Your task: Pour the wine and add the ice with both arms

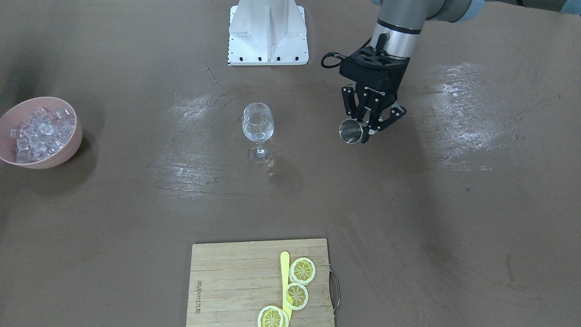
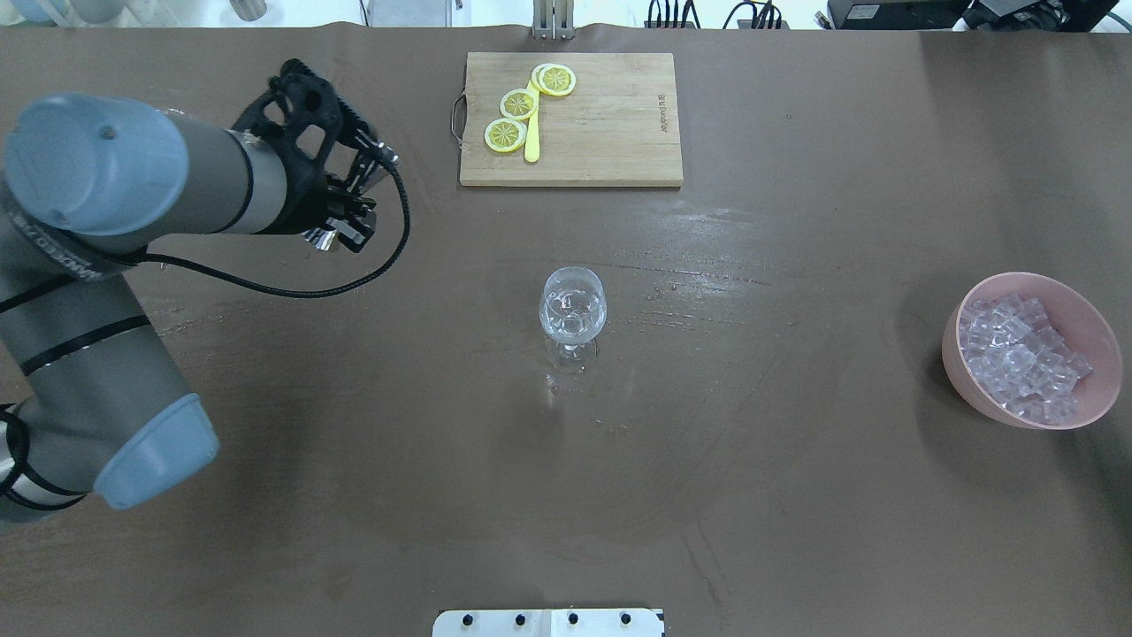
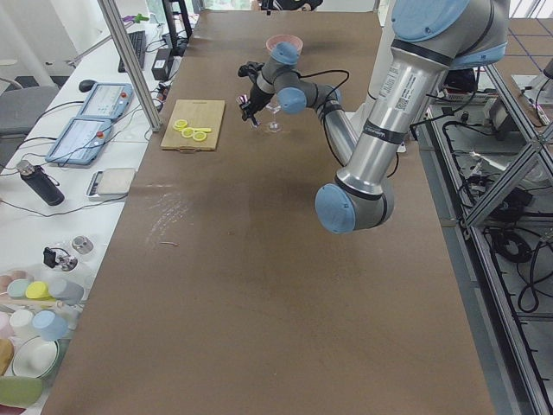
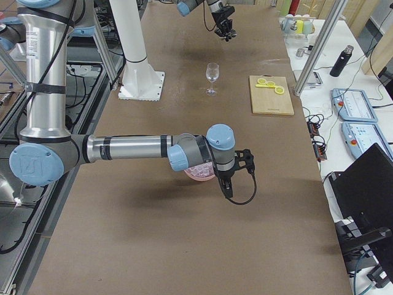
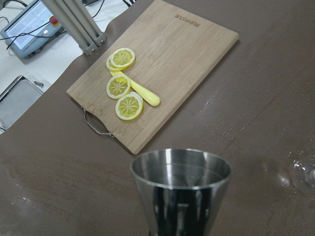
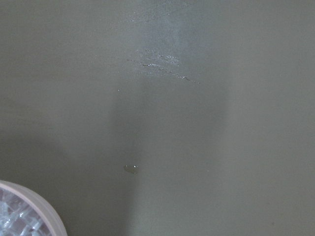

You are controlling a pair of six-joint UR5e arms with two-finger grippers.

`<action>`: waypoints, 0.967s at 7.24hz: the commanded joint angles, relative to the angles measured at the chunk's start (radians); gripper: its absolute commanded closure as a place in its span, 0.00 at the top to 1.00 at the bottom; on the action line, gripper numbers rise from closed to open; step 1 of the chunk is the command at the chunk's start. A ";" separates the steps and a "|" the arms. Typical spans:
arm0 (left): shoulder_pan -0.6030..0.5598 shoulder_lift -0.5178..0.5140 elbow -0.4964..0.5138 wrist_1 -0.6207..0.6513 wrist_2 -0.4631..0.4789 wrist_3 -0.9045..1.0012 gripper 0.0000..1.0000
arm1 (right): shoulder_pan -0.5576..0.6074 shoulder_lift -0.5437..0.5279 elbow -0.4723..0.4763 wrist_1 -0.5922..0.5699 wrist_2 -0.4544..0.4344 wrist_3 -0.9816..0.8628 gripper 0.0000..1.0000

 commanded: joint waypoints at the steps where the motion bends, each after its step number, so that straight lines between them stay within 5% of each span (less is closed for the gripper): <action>1: -0.044 0.175 0.019 -0.224 -0.046 -0.127 0.00 | -0.027 -0.001 0.053 0.002 0.020 0.100 1.00; 4: -0.044 0.340 0.173 -0.676 -0.060 -0.352 0.00 | -0.143 -0.004 0.170 0.002 0.014 0.315 1.00; 7: -0.045 0.397 0.368 -1.189 -0.035 -0.552 0.00 | -0.148 -0.014 0.181 0.002 0.012 0.318 1.00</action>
